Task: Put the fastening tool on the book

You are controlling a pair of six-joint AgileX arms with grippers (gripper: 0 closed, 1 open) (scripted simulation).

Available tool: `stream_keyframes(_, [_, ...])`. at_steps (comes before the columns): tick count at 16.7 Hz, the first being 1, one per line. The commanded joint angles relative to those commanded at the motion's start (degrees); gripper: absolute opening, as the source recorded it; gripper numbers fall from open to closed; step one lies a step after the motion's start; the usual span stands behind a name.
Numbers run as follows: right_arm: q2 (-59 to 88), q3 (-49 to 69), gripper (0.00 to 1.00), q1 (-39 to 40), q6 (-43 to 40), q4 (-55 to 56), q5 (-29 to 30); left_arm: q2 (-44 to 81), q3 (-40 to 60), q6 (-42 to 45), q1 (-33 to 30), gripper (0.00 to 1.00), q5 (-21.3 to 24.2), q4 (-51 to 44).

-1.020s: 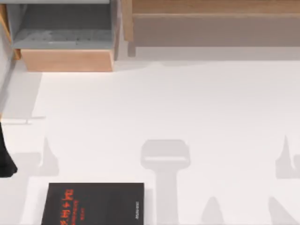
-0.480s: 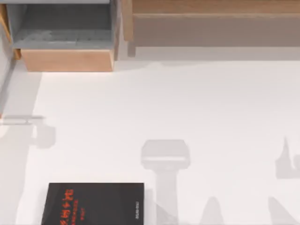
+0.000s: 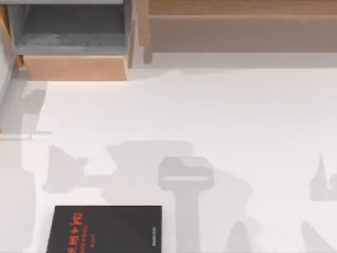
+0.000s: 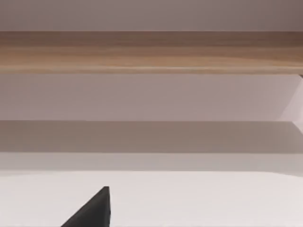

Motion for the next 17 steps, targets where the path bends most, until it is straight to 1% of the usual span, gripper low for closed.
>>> stream_keyframes(6, [0.0, 0.0, 1.0, 0.0, 0.0, 0.0, 0.0, 35.52, 35.66, 5.78, 4.3, 1.0, -0.42, -18.77])
stream_keyframes(10, [0.0, 0.0, 1.0, 0.0, 0.0, 0.0, 0.0, 54.03, 55.68, 9.07, 6.05, 1.0, -1.0, -28.08])
stream_keyframes(12, [0.0, 0.0, 1.0, 0.0, 0.0, 0.0, 0.0, 60.92, 63.59, 10.42, 6.34, 1.0, -1.23, -31.32])
stream_keyframes(14, [0.0, 0.0, 1.0, 0.0, 0.0, 0.0, 0.0, 65.6, 69.31, 11.46, 6.18, 1.0, -1.36, -33.28])
stream_keyframes(17, [0.0, 0.0, 1.0, 0.0, 0.0, 0.0, 0.0, 68.85, 73.58, 12.31, 5.74, 1.0, -1.42, -34.4])
